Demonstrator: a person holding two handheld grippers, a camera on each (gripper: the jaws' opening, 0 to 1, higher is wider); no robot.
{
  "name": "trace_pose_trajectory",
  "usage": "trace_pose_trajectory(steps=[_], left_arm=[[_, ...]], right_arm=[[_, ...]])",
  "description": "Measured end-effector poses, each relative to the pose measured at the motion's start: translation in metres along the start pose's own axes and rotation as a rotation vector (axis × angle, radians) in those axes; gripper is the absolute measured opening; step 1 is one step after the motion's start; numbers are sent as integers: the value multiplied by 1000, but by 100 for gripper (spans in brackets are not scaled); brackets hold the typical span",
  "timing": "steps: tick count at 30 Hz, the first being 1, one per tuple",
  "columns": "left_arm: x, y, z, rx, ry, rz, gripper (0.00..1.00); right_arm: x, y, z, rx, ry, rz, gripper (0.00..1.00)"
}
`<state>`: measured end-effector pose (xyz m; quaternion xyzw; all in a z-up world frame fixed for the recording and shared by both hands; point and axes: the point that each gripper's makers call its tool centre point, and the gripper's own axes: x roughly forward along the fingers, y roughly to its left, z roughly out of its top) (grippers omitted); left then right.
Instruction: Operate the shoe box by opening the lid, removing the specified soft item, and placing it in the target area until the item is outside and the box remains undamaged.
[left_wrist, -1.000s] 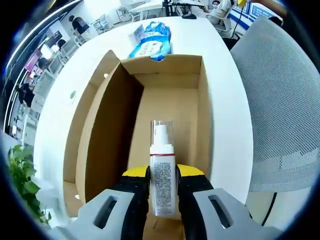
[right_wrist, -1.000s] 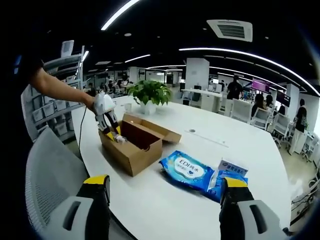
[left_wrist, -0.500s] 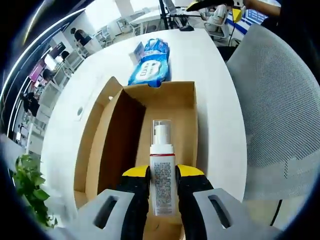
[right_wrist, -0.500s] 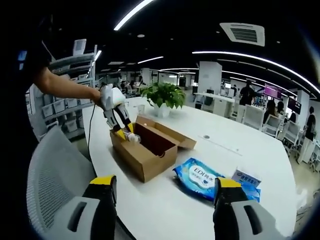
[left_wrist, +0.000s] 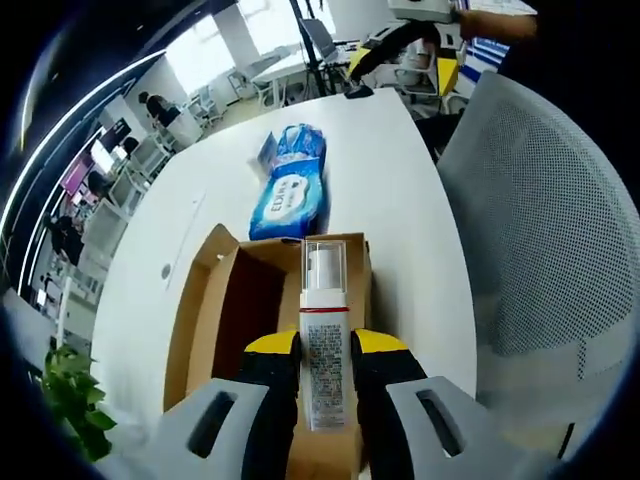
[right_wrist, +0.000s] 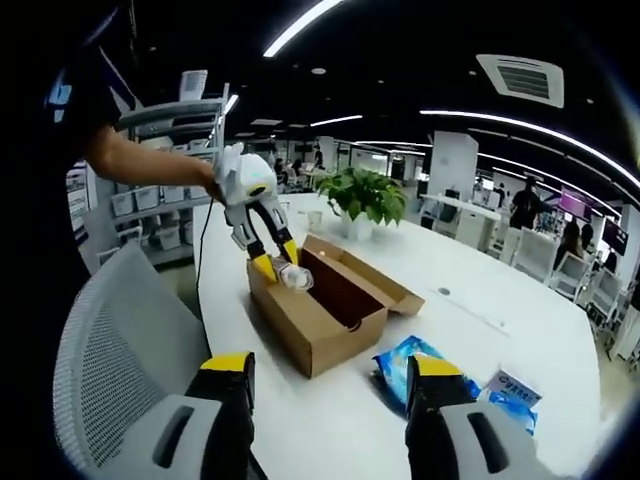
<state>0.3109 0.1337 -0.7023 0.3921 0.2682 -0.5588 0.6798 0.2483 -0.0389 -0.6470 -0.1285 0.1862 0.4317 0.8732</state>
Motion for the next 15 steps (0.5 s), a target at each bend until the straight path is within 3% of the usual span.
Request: trace_pose_trajectory(steps=[15], left_arm=[[1, -32, 33, 49, -81, -103, 19]], right_arm=[[13, 18, 12, -52, -35, 80, 45]])
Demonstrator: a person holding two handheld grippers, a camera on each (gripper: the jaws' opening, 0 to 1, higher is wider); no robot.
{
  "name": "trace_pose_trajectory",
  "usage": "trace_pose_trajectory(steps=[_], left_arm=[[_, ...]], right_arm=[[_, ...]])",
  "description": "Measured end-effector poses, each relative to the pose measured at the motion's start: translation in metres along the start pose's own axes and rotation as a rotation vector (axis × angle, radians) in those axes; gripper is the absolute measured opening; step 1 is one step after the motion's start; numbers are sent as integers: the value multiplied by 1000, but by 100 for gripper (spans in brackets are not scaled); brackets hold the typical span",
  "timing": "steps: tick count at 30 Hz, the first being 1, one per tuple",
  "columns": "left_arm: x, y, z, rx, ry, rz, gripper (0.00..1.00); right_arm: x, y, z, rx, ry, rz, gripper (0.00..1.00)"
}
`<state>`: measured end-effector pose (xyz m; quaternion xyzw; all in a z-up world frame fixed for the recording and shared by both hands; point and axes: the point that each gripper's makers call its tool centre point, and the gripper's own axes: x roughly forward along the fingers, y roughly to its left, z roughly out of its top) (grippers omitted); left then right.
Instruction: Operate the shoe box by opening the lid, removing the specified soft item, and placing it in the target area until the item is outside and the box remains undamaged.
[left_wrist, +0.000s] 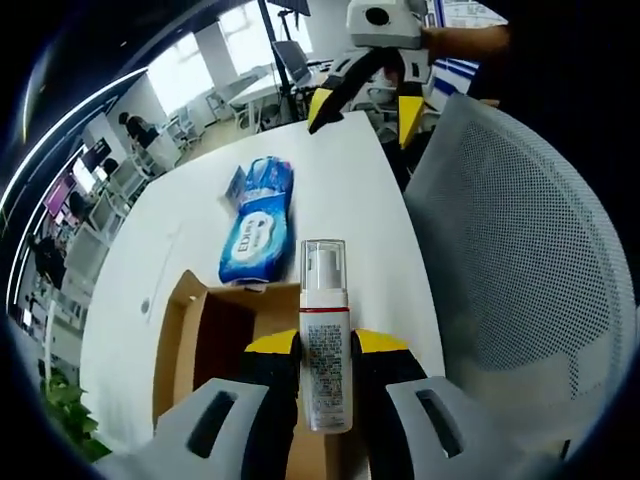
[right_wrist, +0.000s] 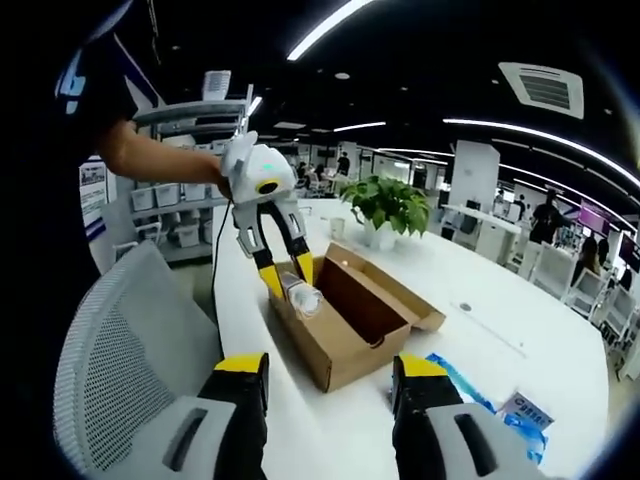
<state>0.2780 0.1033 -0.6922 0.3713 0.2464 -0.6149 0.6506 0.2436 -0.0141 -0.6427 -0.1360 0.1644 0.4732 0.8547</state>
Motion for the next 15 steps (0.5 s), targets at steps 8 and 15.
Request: trace_pose_trajectory(steps=[8, 15], left_arm=[[6, -14, 18, 30, -38, -51, 19], [8, -33, 33, 48, -75, -101, 19]], right_arm=[[7, 13, 5, -26, -9, 55, 39], [8, 27, 11, -48, -26, 107, 34]])
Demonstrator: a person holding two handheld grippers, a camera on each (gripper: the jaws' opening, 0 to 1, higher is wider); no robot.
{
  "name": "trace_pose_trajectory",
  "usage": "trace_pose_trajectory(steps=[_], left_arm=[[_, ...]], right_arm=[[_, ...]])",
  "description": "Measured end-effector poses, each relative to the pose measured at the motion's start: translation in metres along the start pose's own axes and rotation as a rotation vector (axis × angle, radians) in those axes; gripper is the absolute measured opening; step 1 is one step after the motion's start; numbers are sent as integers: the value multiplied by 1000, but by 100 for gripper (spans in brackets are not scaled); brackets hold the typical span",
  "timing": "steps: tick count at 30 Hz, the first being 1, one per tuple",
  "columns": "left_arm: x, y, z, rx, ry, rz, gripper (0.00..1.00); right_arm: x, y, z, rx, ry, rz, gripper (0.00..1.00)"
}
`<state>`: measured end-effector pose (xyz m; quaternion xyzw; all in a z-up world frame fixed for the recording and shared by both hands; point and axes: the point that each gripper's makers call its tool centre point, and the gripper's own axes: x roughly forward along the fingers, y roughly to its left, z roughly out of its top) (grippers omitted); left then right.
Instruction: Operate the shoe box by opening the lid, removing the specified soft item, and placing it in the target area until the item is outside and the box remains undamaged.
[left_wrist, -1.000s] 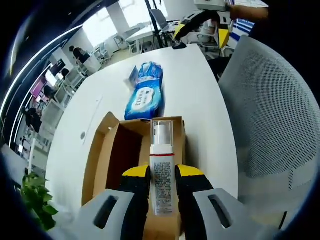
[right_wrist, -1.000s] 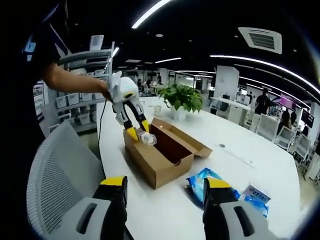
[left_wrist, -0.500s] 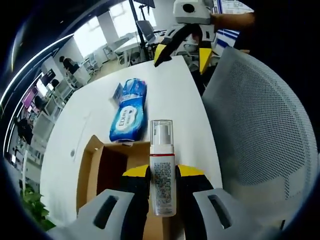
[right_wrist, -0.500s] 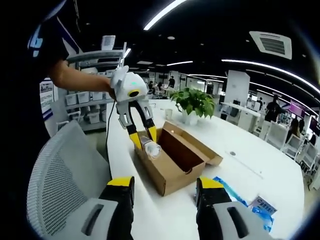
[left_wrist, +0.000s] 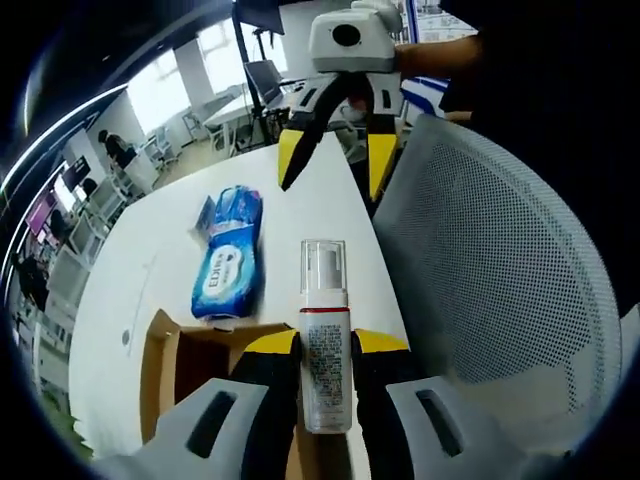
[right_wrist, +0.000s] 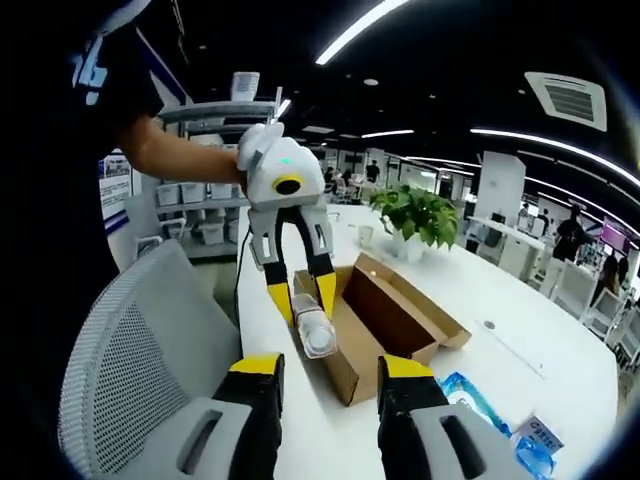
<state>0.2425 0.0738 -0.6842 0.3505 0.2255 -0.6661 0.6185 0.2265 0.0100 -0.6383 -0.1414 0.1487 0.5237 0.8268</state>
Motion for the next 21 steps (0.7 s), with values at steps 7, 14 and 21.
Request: trace_pose_trajectory(steps=[7, 14, 21], left_arm=[[0, -9, 8, -4, -18, -36, 19], [0, -17, 21, 21, -53, -67, 19], [2, -23, 26, 24, -62, -100, 19]], right_arm=[[5, 15, 12, -8, -32, 67, 32], [11, 26, 10, -25, -16, 107, 27], [13, 30, 10, -32, -15, 119, 21]])
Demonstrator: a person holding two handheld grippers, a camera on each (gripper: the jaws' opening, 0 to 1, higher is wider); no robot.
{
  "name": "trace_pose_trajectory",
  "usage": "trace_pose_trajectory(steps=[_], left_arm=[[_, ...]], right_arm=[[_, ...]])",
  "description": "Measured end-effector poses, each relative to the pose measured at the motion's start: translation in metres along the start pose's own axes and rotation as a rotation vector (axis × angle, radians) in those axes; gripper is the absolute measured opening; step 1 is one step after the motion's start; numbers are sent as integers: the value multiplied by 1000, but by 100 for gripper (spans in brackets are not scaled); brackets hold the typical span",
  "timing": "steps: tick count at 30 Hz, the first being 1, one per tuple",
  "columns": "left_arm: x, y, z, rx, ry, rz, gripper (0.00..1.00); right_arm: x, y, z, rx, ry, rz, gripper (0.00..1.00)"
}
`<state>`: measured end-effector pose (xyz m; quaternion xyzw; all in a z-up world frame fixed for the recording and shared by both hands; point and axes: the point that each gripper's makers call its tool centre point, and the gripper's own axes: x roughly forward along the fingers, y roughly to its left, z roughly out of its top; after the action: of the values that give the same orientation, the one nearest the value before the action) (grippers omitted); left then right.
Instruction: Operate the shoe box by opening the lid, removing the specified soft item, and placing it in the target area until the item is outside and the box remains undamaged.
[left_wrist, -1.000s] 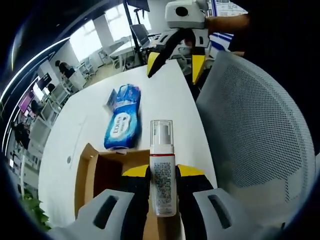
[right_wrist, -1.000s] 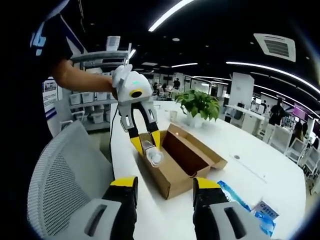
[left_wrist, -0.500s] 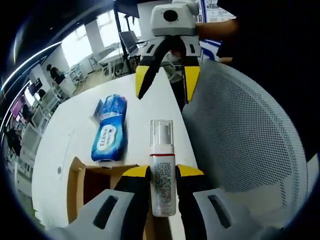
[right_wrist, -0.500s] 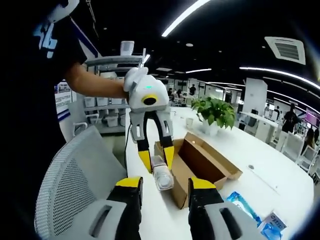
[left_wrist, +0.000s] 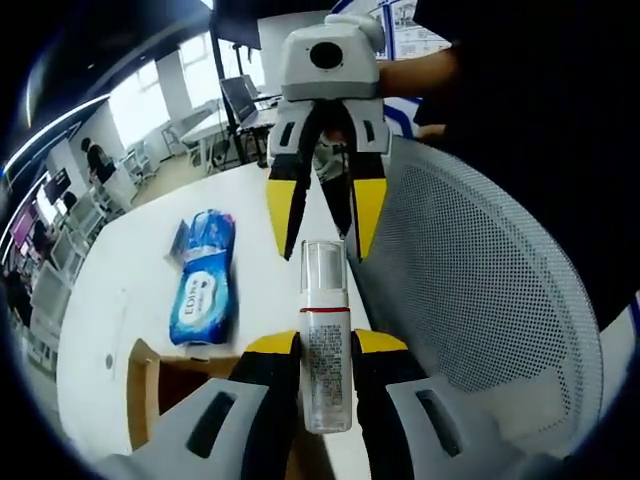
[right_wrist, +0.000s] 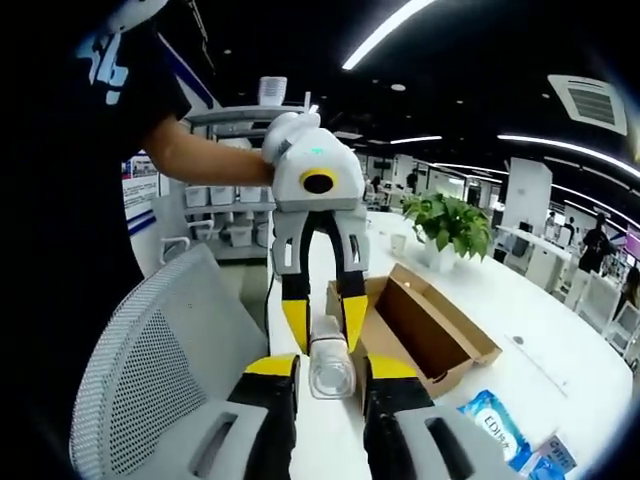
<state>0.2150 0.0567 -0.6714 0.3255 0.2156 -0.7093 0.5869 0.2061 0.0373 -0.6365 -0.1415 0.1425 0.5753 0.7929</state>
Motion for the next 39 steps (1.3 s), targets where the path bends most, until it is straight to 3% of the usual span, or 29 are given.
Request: trace_pose_trajectory(steps=[6, 26, 35, 39], left_arm=[[0, -4, 7, -7, -22, -25, 19], [6, -11, 14, 11, -20, -56, 19], [7, -6, 15, 22, -32, -36, 20], [7, 1, 8, 35, 7, 0, 20]], right_arm=[[1, 4, -2, -6, 12, 17, 16], [0, 8, -10, 7, 47, 20, 15], [-4, 5, -9, 1, 66, 5, 14], [-6, 0, -12, -8, 87, -15, 14]])
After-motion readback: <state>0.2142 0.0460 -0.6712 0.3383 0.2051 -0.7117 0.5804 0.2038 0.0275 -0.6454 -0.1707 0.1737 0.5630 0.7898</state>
